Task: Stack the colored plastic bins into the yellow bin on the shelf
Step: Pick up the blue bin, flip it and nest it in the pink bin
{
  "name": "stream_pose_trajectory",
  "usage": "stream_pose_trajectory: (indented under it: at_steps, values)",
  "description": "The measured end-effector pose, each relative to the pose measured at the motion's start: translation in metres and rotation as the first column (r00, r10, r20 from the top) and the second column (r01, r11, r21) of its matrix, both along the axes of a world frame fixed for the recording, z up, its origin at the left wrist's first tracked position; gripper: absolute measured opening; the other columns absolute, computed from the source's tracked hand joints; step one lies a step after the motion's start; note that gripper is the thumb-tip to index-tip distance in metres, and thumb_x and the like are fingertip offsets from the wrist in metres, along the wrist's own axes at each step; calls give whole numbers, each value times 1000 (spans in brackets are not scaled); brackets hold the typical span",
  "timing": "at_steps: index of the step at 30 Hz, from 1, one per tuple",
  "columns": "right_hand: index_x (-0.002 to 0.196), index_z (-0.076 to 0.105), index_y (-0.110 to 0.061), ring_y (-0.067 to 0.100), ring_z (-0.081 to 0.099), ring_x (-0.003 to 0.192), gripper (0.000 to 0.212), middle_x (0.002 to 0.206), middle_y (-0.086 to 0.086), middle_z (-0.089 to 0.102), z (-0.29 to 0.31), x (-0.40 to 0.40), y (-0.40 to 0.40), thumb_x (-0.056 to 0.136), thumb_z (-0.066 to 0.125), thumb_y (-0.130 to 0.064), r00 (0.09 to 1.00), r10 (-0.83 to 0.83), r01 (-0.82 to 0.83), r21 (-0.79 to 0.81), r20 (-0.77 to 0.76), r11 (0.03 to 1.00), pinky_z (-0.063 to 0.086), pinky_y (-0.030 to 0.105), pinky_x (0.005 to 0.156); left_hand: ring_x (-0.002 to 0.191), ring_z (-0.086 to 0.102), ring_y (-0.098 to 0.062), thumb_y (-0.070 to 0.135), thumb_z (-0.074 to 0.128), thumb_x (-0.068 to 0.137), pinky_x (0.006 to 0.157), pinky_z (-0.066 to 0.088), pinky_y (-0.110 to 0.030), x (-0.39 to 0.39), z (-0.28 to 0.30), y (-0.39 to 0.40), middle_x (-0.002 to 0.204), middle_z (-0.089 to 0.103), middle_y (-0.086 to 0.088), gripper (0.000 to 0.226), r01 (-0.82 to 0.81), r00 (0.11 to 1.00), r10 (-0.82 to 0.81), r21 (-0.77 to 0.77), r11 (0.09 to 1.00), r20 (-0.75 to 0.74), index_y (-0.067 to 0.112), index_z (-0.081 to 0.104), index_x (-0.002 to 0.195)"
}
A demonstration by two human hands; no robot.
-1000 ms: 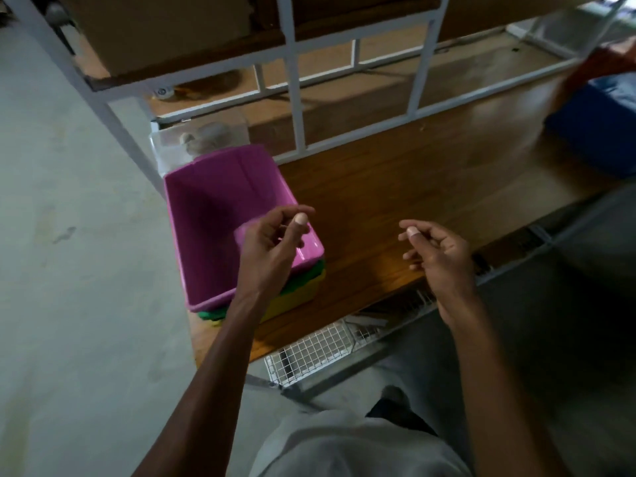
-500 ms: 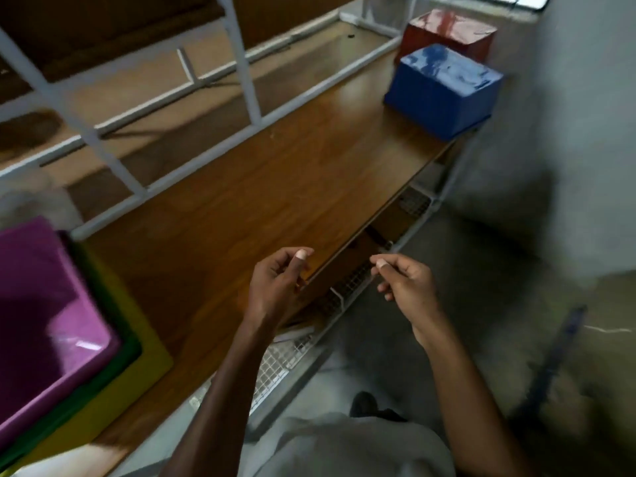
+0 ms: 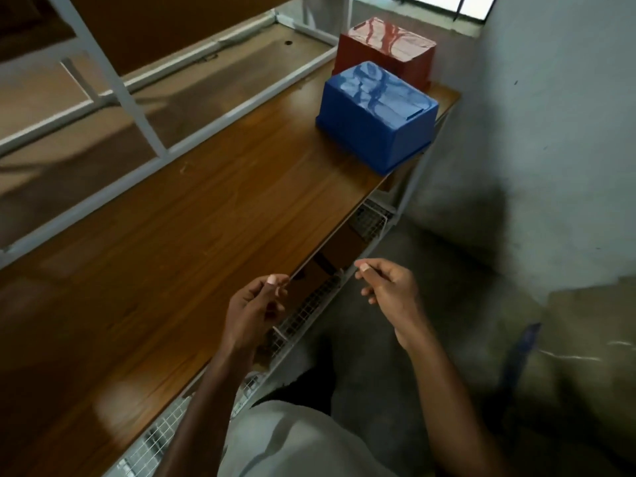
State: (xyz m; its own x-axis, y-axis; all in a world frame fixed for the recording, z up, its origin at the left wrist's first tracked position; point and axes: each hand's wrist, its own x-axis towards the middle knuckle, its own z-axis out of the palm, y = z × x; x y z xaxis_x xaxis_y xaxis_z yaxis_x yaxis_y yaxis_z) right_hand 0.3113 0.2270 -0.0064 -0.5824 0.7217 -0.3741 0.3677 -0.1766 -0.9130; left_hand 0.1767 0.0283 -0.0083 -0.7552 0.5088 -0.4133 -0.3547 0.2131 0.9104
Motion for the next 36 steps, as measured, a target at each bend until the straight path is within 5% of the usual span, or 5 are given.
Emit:
stream_pose_trajectory:
  at_steps: [10, 20, 29, 36]
  values:
    - [108, 75, -28, 8, 67, 81, 16, 104, -2, 75, 16, -84, 193, 103, 62, -21, 999, 39, -38, 75, -15, 996, 50, 11, 60, 92, 64, -22, 30, 48, 109, 78, 52, -32, -92, -8, 226, 109, 71, -5, 28, 53, 997, -54, -37, 998, -46, 19, 74, 113]
    - [115, 73, -26, 13, 65, 89, 18, 107, -4, 72, 37, -164, 371, 104, 59, -26, 999, 28, -23, 137, -32, 990, 51, 26, 72, 89, 64, -16, 29, 49, 109, 76, 51, -28, -156, 25, 396, 109, 70, -2, 26, 46, 986, -50, -27, 999, -157, 23, 73, 117]
    - [105, 71, -32, 10, 65, 87, 13, 97, -7, 71, 24, -247, 535, 104, 59, -26, 981, 190, -192, 286, 34, 939, 56, 27, 73, 89, 62, -17, 35, 53, 107, 82, 52, -33, -180, 7, 487, 106, 70, 1, 24, -300, 952, 295, -54, 952, -85, 27, 75, 113]
    - [106, 70, -34, 17, 68, 107, 12, 105, -12, 70, -21, -290, 599, 103, 61, -27, 896, 381, -412, 108, 227, 905, 59, 43, 94, 118, 65, -13, 32, 66, 100, 99, 55, -39, -175, -9, 523, 124, 71, 9, 18, -485, 875, 478, -124, 866, -82, 30, 72, 117]
